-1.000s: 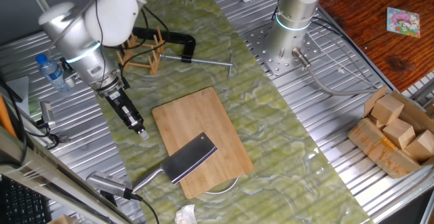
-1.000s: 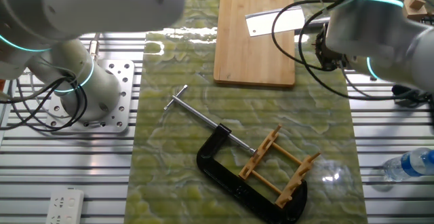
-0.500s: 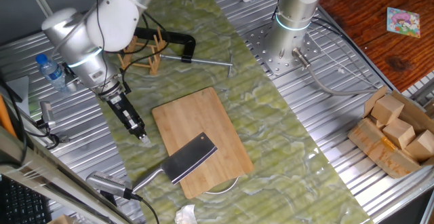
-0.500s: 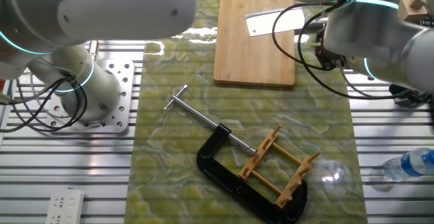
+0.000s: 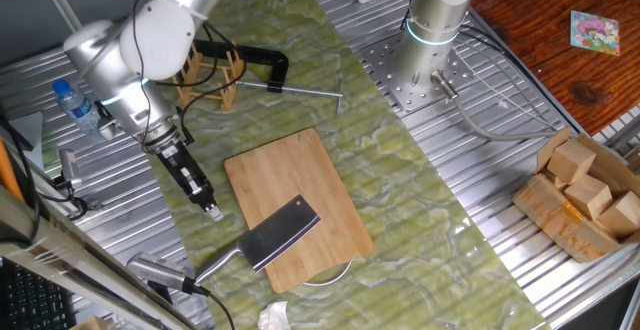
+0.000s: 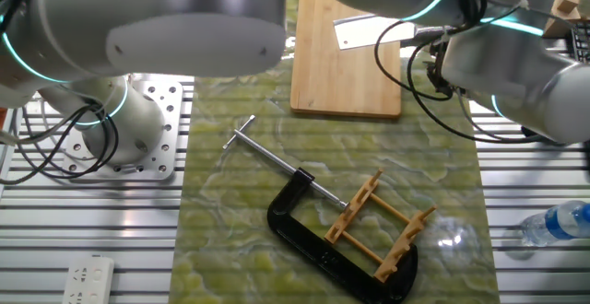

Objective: Put the knife on the knife rack

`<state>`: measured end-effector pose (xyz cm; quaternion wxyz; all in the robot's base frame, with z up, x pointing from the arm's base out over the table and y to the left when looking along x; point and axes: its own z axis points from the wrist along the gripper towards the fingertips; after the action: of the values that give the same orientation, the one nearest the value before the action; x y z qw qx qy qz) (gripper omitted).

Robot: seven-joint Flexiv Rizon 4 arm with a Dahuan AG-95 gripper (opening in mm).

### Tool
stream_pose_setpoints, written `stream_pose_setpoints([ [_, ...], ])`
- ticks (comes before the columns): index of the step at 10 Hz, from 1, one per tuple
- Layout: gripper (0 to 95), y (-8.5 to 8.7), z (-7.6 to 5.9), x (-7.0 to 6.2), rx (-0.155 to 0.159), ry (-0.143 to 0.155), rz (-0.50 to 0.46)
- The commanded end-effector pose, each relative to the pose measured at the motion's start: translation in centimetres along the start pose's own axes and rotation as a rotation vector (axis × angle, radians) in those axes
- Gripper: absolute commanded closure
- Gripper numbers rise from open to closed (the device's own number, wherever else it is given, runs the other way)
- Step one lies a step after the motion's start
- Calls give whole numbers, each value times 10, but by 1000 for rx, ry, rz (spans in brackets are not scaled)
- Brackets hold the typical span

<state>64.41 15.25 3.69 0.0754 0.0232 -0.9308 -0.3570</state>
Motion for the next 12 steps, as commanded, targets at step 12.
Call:
stream_pose_setpoints([
  [12, 760, 20, 33, 7, -26, -8, 17],
])
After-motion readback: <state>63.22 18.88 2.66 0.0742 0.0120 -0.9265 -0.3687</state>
